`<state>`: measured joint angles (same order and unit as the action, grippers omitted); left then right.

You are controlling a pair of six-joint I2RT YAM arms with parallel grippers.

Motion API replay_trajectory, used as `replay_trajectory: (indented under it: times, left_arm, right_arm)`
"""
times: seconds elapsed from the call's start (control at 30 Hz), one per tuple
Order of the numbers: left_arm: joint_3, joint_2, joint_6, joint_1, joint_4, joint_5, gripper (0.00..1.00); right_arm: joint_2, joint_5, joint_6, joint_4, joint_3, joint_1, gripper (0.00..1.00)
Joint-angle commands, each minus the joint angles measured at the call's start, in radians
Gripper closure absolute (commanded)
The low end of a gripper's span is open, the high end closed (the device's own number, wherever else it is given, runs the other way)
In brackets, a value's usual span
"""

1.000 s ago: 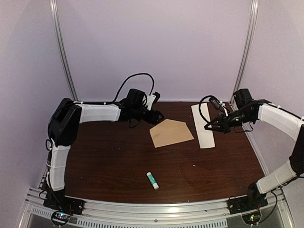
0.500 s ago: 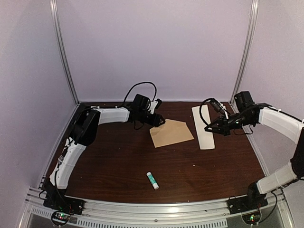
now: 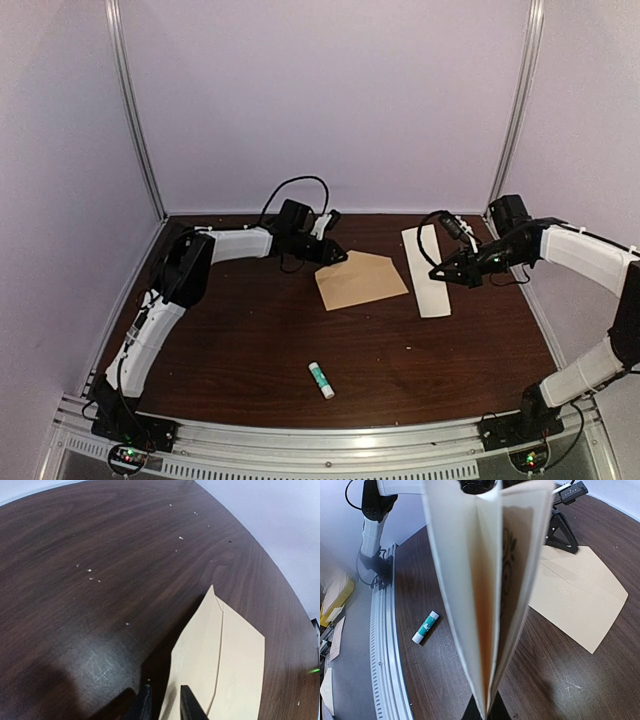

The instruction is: Place the letter into the envelope and seal it

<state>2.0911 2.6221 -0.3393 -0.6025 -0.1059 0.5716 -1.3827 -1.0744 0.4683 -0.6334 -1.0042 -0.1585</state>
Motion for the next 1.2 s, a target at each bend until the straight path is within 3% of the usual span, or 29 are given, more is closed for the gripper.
replay_trajectory:
  times: [0.0, 0.23, 0.4, 0.47, 0.6, 0.87, 1.17]
  left_arm:
    - [0.035, 0.015, -0.018, 0.0, 0.035, 0.071, 0.82]
    - [0.02, -0.033, 0.03, 0.0, -0.035, 0.094, 1.0]
    - [-0.117, -0.171, 0.077, -0.001, -0.069, 0.085, 1.0]
    - [-0.208, -0.253, 0.04, 0.0, -0.058, 0.031, 1.0]
    - [-0.425, -0.406, 0.032, 0.0, 0.027, 0.051, 1.0]
    - [-0.43, -0.476, 0.259, 0.014, -0.257, 0.164, 1.0]
    - [-0.663, -0.683, 0.322, 0.066, -0.246, 0.103, 1.0]
  right_arm:
    - [-0.002, 0.011, 0.013, 0.002, -0.01, 0.007, 0.99]
    - [0.011, 0.021, 0.013, 0.006, -0.005, 0.008, 0.98]
    - [0.029, 0.024, 0.013, 0.016, 0.001, 0.007, 0.99]
    - [0.03, 0.024, 0.011, 0.018, 0.002, 0.007, 0.99]
    - [0.024, 0.021, 0.013, 0.018, 0.003, 0.007, 0.99]
    - [0.027, 0.013, 0.015, 0.016, 0.004, 0.006, 0.99]
    - [0.037, 0.015, 0.012, 0.019, 0.01, 0.007, 0.98]
